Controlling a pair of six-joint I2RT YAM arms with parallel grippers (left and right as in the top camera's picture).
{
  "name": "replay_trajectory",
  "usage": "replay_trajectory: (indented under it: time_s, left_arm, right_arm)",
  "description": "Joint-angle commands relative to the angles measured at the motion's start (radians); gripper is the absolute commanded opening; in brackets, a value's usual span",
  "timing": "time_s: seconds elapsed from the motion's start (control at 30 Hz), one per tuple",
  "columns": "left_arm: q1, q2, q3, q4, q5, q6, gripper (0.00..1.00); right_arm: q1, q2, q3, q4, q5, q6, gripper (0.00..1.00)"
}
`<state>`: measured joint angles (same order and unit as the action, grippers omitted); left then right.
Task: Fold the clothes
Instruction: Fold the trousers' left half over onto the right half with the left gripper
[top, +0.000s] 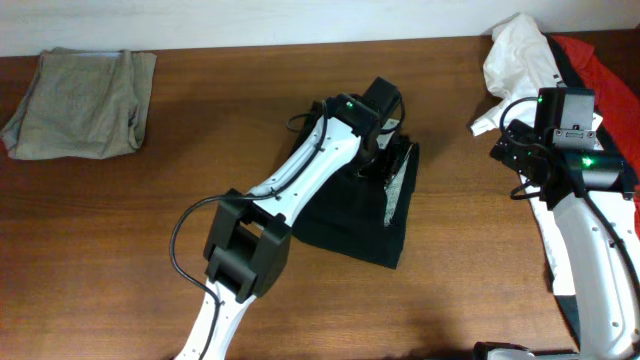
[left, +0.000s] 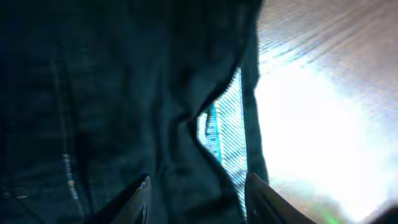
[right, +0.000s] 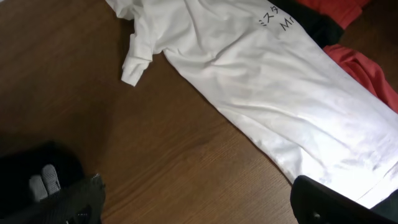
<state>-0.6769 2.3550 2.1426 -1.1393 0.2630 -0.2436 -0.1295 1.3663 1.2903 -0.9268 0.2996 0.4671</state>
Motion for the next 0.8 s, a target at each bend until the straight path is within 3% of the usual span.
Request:
replay_trajectory:
  time_s: [0.0,0.1,0.13,0.17,0.23,0.43,0.63,0.77]
  left_arm:
    - [0.006,-0.003,0.018,-0.016,0.122,0.055,0.49]
    - [0.074,-0.061,0.062,-0.059,-0.010,0.061,0.45]
    - [0.116,-0.068,0.062,-0.091,-0.087,0.058,0.27]
    - [0.144,-0.063,0.059,-0.142,-0.080,0.058,0.15]
    - [0.150,-0.061,-0.002,-0.179,-0.074,0.058,0.06]
    - [-0.018,-0.061,-0.328,0.104,0.139,0.051,0.06]
    - [-0.102,-0.072,-0.323,0.136,0.201,0.060,0.06]
    - [-0.061,-0.174,-0.159,0.138,0.147,0.091,0.07]
  right_arm:
    - [-0.003,-0.002,0.013,0.000,0.027,0.000,0.99]
    - [-0.003,-0.002,0.013,0.000,0.026,0.000,0.99]
    - [-0.003,-0.002,0.013,0.000,0.026,0.000,0.99]
    - [-0.003,-0.002,0.013,0.000,0.026,0.000,0.99]
    - [-0.003,-0.002,0.013,0.000,0.026,0.000,0.99]
    - [-0.003,-0.002,0.013,0.000,0.027,0.000,0.99]
    - [-0.003,-0.002,0.013,0.000,0.026,0.000,0.99]
    - [-0.003,-0.002,0.013,0.000,0.027,0.000,0.99]
